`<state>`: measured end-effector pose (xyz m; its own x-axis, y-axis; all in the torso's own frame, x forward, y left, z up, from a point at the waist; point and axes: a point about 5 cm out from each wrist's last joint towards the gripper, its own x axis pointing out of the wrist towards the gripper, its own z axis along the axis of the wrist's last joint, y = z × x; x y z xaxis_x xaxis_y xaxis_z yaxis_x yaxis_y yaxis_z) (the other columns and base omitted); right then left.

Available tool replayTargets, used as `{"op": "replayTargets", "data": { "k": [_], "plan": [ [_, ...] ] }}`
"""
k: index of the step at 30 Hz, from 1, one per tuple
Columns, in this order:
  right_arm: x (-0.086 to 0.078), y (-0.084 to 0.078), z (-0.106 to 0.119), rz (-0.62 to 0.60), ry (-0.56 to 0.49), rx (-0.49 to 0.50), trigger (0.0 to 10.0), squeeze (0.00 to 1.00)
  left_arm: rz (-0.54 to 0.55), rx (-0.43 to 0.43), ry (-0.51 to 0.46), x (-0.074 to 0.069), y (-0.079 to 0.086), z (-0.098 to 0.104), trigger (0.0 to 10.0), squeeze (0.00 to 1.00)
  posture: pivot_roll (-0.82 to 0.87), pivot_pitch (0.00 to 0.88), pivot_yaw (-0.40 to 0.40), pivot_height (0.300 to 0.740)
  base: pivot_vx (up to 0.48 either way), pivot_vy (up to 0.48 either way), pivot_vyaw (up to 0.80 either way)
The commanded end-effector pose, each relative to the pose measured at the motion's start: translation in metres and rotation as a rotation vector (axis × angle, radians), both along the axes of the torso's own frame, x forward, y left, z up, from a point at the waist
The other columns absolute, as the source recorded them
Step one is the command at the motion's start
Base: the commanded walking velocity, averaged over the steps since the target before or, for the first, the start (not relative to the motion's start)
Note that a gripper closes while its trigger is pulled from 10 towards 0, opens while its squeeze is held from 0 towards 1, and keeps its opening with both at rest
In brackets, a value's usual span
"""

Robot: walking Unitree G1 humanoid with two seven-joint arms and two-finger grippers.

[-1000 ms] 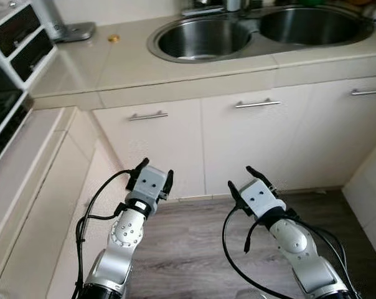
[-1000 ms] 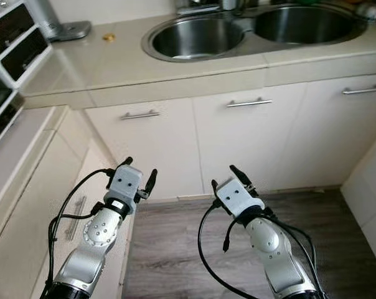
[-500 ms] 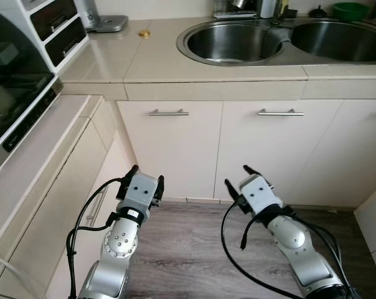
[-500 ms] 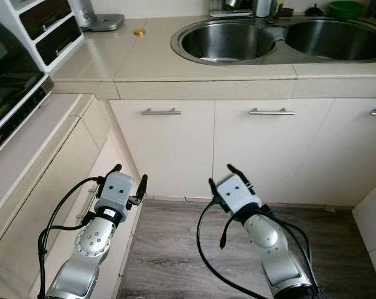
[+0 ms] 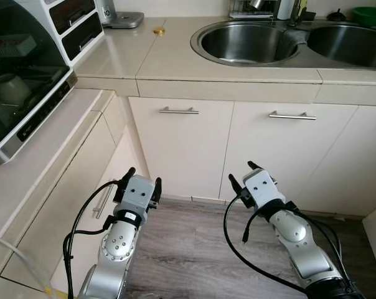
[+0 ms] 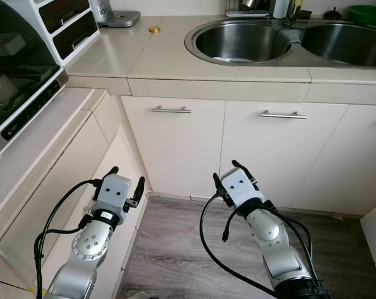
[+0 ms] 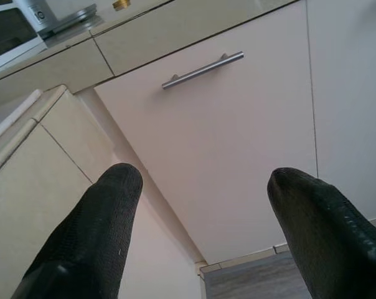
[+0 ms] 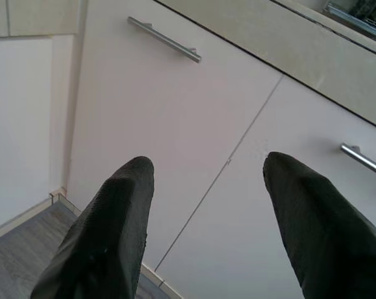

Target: Kitchen organization

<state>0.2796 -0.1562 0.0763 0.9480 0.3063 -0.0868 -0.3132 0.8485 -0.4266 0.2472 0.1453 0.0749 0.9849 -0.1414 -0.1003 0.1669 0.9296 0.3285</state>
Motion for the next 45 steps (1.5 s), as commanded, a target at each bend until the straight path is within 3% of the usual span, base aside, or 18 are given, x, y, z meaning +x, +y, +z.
{"op": "replayTargets", "data": {
  "k": [1, 18, 27, 38, 45],
  "plan": [
    [0.002, 0.0, 0.002, -0.016, -0.003, 0.016, 10.0, 0.0, -0.019, -0.006, -0.007, 0.001, 0.0, 0.004, 10.0, 0.0, -0.12, 0.0, 0.036, 0.74, 0.0, 0.0, 0.0],
    [0.003, -0.008, 0.002, -0.079, 0.008, 0.031, 10.0, 0.0, -0.042, -0.036, 0.014, 0.003, -0.002, 0.002, 10.0, 0.0, -0.13, 0.0, 0.05, 0.74, 0.0, 0.0, 0.0],
    [0.004, -0.009, 0.002, -0.1, 0.031, 0.073, 10.0, 0.0, -0.046, -0.06, 0.016, 0.004, -0.001, 0.004, 10.0, 0.0, -0.14, 0.0, 0.052, 0.74, 0.0, 0.437, -0.74],
    [0.005, -0.009, 0.003, -0.113, 0.015, 0.046, 10.0, 0.0, -0.058, -0.093, -0.003, 0.004, -0.001, 0.007, 10.0, 0.0, -0.14, 0.0, 0.052, 0.74, 0.0, 0.0, -0.78],
    [0.005, -0.01, 0.005, -0.119, 0.004, 0.041, 10.0, 0.0, -0.071, -0.103, -0.009, 0.004, -0.002, 0.009, 10.0, 0.0, -0.14, 0.0, 0.052, 0.74, 0.48, 0.0, -0.77]
  ]
}}
